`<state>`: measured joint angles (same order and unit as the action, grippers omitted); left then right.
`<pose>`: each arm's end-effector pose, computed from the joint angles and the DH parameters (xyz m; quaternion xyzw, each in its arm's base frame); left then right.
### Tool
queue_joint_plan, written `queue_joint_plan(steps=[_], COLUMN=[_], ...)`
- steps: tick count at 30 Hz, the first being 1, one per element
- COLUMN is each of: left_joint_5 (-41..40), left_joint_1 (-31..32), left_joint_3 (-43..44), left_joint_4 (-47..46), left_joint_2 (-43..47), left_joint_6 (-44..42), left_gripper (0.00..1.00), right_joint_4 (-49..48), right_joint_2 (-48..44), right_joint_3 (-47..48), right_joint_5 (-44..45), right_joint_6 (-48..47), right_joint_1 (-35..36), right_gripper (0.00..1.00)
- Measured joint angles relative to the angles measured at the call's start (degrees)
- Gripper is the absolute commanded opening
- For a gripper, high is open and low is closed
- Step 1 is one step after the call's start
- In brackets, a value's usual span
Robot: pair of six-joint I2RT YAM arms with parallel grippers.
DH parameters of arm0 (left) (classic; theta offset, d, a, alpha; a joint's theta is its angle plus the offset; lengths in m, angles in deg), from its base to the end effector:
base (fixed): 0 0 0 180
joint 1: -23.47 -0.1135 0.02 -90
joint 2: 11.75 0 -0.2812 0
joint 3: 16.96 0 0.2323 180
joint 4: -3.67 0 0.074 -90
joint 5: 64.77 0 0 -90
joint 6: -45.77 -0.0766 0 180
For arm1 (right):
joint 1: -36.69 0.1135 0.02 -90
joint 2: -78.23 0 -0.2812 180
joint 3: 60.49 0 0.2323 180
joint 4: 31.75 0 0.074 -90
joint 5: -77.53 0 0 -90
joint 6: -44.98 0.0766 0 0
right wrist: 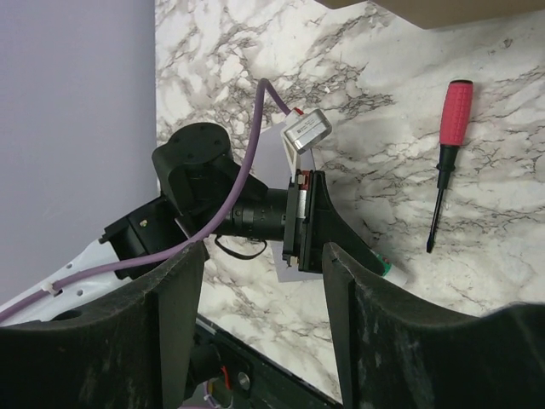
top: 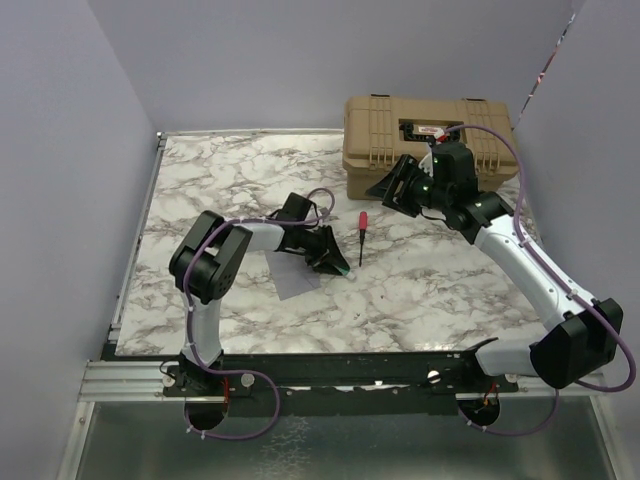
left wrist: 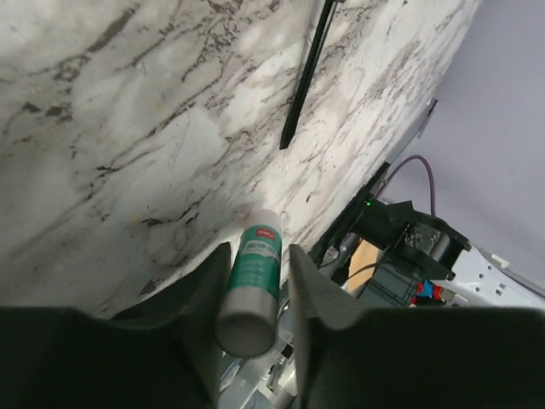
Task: Place the letter into the envelope and seal it
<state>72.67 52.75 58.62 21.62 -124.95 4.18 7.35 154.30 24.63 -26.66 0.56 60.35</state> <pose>0.3090 -0.2380 0.1264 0.0279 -0.8821 0.4692 0.0300 0.2765 0.1416 0.3487 0.1028 0.8557 0.3697 0.3472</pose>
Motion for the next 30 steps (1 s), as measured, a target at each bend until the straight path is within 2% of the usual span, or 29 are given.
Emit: queue_joint_plan(steps=[7, 12, 15, 18, 20, 25, 30], left_joint_5=[-1.2, -1.0, -1.9, -3.2, -4.9, -13.9, -35.3], left_joint_1=[0.1, 0.1, 0.2, 0.0, -0.5, -4.2, -10.1], left_joint_3=[1.8, 2.9, 3.7, 3.8, 3.8, 3.8, 4.7], left_joint_4=[2.8, 3.3, 4.2, 5.1, 5.8, 8.0, 15.0], left_joint_2=[-0.8, -0.3, 1.4, 4.3, 7.5, 20.7, 38.4], left_joint_6=[-1.2, -1.8, -3.9, -5.6, -6.4, -8.7, -14.0], left_gripper=[0.59, 0.8, 0.86, 0.89, 0.99, 0.99, 0.99], right_joint_4=[0.1, 0.7, 2.1, 5.0, 9.0, 18.1, 23.5], right_joint_2=[-0.7, -1.1, -1.5, -1.8, -1.3, 1.9, 1.2], right_joint_3=[0.0, 0.0, 0.0, 1.4, 4.7, 14.5, 14.4], right_joint_5=[1.2, 2.1, 3.8, 6.7, 9.4, 17.9, 24.4], right_joint_6=[0.0, 0.0, -0.2, -1.0, -1.9, -5.0, -7.5], right_joint_1=[0.0, 0.0, 0.0, 0.0, 0.0, 0.0, 0.0], right_gripper=[0.64, 0.71, 0.77, 0.78, 0.78, 0.76, 0.77])
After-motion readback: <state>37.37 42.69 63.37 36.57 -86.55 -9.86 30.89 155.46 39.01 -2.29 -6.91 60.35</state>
